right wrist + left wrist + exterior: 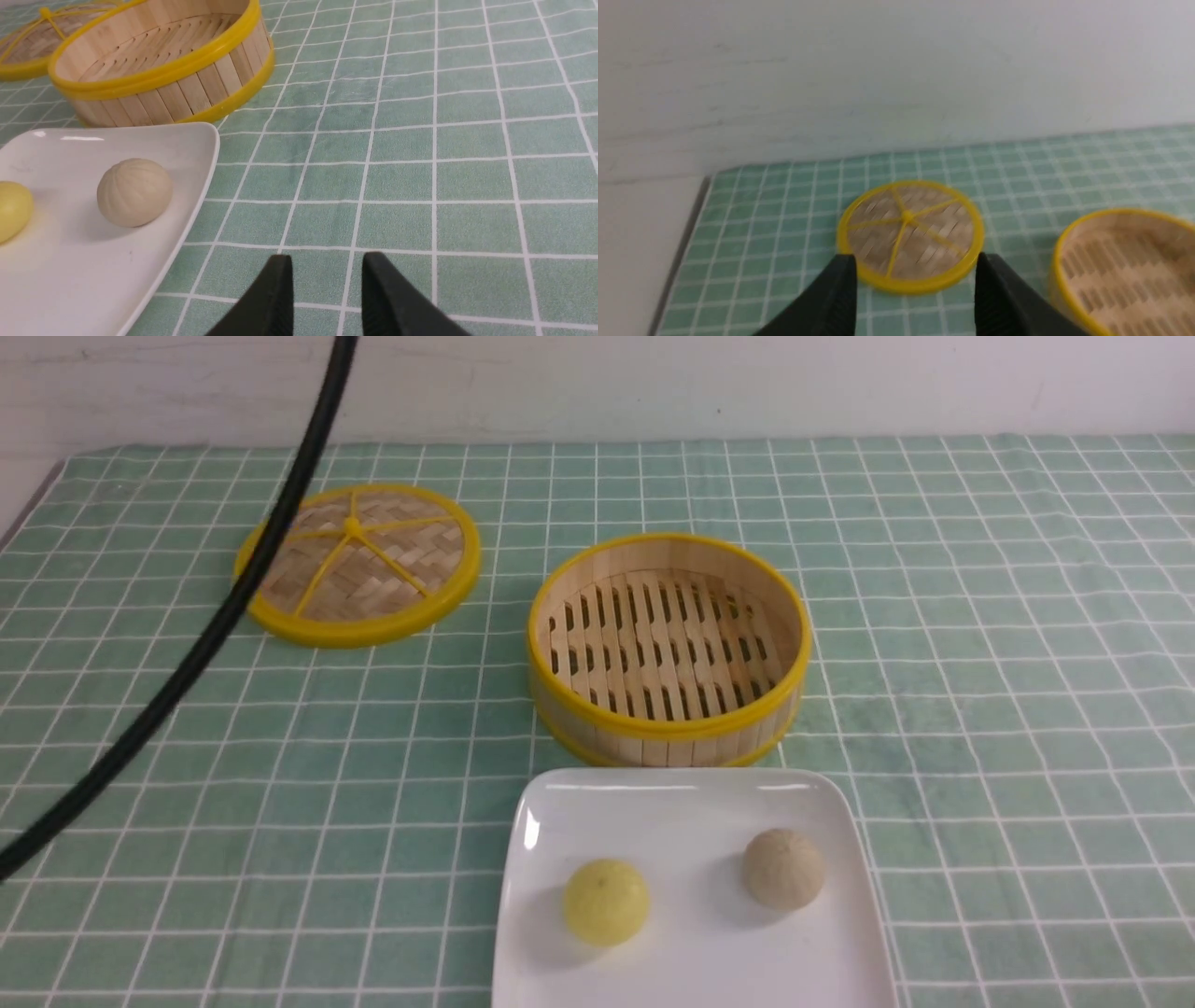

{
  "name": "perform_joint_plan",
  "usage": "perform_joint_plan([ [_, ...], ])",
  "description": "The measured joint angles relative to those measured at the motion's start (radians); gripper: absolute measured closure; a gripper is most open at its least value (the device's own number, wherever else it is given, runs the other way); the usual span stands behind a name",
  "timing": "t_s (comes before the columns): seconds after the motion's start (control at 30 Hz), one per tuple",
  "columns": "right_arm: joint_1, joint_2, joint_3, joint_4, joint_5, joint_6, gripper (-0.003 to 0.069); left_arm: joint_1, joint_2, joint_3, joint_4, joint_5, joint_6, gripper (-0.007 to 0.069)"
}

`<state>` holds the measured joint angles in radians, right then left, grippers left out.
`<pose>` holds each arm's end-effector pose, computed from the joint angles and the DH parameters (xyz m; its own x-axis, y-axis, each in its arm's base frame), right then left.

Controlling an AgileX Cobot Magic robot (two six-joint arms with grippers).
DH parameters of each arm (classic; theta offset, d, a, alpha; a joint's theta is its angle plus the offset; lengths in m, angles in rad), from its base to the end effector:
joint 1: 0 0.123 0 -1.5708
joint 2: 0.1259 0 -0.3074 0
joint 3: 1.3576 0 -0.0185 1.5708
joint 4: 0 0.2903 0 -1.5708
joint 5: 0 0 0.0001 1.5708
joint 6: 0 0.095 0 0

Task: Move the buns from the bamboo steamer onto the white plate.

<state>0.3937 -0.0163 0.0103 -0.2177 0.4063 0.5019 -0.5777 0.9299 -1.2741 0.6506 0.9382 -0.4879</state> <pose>0.0696 0.0201 0.1736 -0.3555 0.1727 -0.9186 -0.2110 0.9426 0.2588 0.1770 -0.0599 0.4968 -0.3280 0.1461 -0.9333 0.0777 0.9888 0.1275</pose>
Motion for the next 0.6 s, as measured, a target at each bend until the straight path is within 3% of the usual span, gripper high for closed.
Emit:
perform_joint_plan([
  [0.13, 0.0, 0.0, 0.0, -0.001, 0.0, 0.0, 0.0426, 0.077, -0.015, 0.126, -0.021, 0.007, 0.007, 0.0257],
  [0.33, 0.0, 0.0, 0.0, -0.002, 0.001, 0.0, 0.0426, 0.289, -0.154, 0.537, -0.143, -0.335, 0.003, 0.0257],
  [0.43, 0.0, 0.0, 0.0, -0.001, 0.001, 0.0, 0.0426, 0.45, -0.272, 0.792, -0.193, -0.554, 0.003, 0.0257],
  [0.6, 0.0, 0.0, 0.0, -0.001, 0.001, 0.0, 0.0426, 0.617, -0.428, 1.038, -0.269, -0.647, 0.003, 0.0257],
])
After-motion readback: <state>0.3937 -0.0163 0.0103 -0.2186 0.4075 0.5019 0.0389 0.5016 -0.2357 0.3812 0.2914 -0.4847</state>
